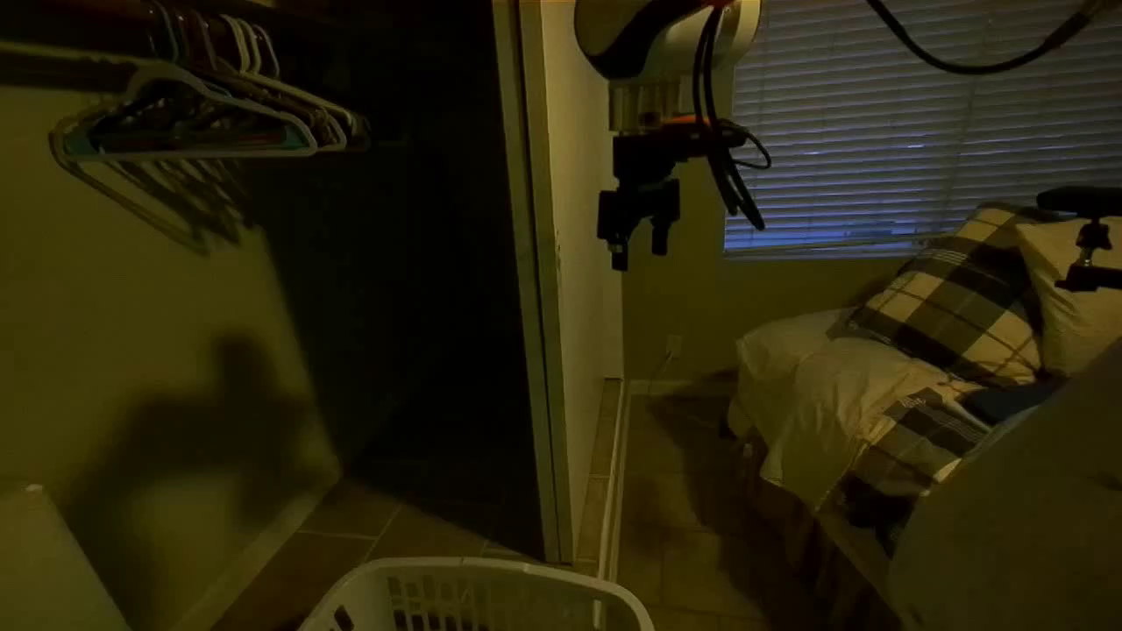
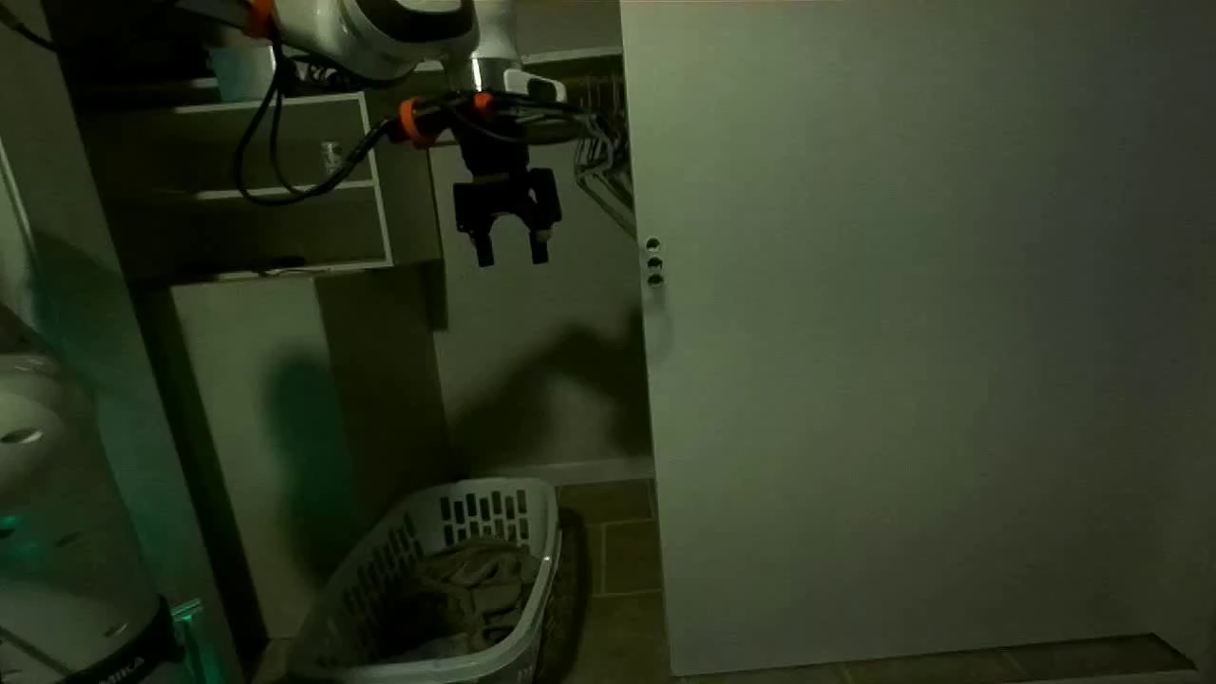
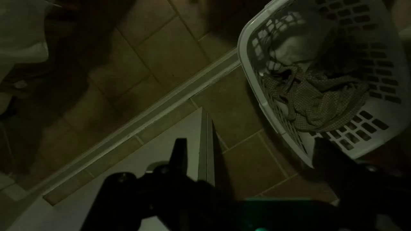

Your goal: Move the cup to the top of the shelf

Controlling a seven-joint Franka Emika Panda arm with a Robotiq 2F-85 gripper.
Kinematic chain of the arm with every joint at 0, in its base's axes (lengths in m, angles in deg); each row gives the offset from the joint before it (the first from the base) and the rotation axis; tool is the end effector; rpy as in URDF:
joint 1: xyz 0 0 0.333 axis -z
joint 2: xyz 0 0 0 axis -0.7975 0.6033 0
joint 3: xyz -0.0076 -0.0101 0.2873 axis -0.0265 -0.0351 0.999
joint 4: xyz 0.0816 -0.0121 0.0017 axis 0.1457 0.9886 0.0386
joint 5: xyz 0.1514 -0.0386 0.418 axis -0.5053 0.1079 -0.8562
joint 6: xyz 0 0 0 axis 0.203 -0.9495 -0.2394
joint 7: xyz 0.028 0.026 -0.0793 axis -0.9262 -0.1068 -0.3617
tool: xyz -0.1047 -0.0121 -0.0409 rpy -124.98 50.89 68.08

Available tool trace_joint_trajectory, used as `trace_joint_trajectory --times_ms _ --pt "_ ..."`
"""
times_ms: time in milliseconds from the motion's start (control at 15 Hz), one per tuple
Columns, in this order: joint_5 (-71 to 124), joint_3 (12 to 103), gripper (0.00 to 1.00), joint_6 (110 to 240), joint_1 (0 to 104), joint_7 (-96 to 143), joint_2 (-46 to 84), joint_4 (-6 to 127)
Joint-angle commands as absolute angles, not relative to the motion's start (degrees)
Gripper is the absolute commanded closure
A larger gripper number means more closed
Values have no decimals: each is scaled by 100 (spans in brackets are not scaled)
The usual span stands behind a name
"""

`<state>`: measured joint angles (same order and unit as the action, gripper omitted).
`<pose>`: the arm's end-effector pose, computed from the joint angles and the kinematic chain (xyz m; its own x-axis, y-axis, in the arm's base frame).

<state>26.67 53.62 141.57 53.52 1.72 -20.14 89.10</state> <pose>0.4989 -0.0836 0.5350 0.9842 0.1718 0.0435 0.1711 -0.9851 0.0198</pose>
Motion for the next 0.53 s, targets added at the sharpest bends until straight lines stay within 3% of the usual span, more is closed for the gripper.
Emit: trace_joint_trajectory --times_ms 0,467 --pt "2651 5397 0 14145 5394 159 -2007 8897" --pt "2739 5846 0 13986 4927 -530 -2463 8931"
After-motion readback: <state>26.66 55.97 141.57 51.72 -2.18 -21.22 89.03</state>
